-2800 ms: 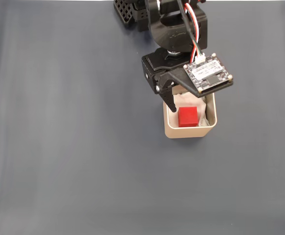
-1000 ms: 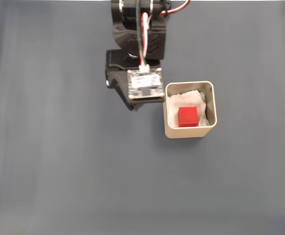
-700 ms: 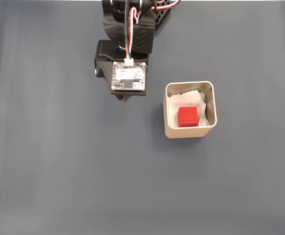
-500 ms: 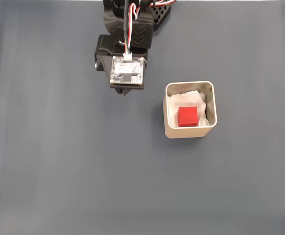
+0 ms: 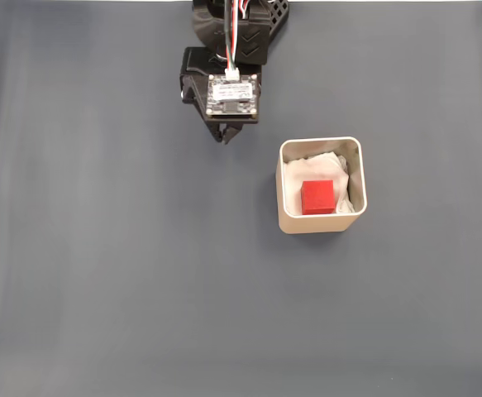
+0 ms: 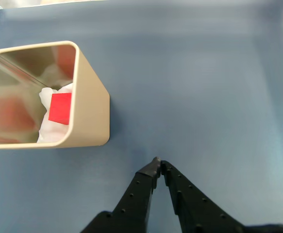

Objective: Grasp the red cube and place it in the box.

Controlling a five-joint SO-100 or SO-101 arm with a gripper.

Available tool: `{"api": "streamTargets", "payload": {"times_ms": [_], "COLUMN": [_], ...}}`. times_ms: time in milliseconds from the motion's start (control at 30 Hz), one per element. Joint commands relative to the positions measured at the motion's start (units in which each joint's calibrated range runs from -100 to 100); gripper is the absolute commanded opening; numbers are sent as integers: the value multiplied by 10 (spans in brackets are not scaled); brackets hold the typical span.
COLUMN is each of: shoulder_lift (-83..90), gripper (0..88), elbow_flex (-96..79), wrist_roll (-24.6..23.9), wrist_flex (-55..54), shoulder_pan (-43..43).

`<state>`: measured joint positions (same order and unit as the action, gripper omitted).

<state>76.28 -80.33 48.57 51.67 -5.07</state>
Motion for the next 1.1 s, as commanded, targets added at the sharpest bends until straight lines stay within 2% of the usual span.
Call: {"api": "streamTargets", "payload": {"times_ms": [0,467,833,1067], "shoulder_lift": [40,151,216,236], "gripper": [2,2,1,1], "elbow_flex": [-20,-117,-191,-194], "wrist_roll": [-5,-36,-54,-70], "wrist_flex": [4,60,82,141], "shoulder_pan": [11,33,19,21]}}
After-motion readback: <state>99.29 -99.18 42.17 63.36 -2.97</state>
